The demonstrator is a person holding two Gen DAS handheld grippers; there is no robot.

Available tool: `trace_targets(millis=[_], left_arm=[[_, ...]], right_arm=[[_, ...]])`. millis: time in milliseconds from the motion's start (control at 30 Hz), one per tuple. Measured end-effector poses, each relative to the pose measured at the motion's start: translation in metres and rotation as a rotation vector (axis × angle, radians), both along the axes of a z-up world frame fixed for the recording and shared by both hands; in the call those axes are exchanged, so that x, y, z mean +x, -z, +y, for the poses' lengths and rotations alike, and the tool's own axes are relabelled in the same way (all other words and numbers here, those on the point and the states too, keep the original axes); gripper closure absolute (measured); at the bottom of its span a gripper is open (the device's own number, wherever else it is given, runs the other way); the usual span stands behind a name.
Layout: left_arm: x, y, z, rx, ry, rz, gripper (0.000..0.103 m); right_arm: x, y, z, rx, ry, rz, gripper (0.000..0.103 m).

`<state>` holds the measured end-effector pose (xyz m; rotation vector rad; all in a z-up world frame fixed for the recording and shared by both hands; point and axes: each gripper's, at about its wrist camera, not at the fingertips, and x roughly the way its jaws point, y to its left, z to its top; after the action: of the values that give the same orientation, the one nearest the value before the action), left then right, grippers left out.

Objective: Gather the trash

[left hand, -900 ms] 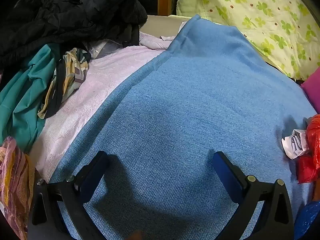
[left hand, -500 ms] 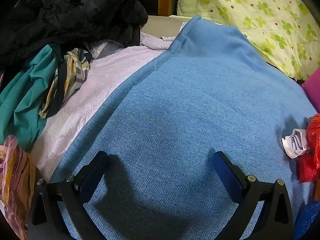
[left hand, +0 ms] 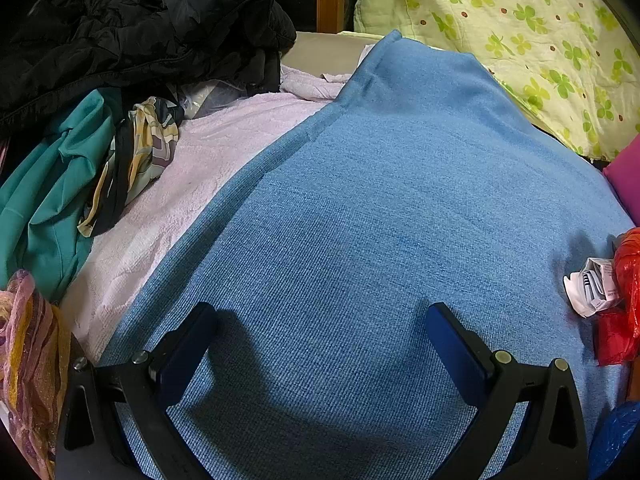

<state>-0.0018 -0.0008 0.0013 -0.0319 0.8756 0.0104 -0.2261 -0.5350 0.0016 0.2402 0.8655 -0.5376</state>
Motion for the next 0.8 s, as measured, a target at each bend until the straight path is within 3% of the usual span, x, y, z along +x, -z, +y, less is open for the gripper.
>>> trace_targets(millis=[233,433,633,800], left_arm=[[-0.001,-0.006,-0.004,0.008,0.028,0.017,0.0],[-0.039,-0.046,-0.025,0.019,0.109,-0.053,0.0],[-0.099,-0.079,-0.057,-0.043,0.233,-0.107,0.0],[-0.147,-0.086,-0.092,-0.037,0.345,-0.105,0.0]], right_arm=[[0.001,0.004,0.0,-0.002,-0.001,0.004,0.0],[-0.002,-0.008,0.001,0.055,-0.032,-0.022,0.0],[-0.036,-0.054,0.054,-0.016,-0.096,-0.101,0.0],[-0.061,-0.081,0.11,-0.036,-0.191,-0.119,0.0]])
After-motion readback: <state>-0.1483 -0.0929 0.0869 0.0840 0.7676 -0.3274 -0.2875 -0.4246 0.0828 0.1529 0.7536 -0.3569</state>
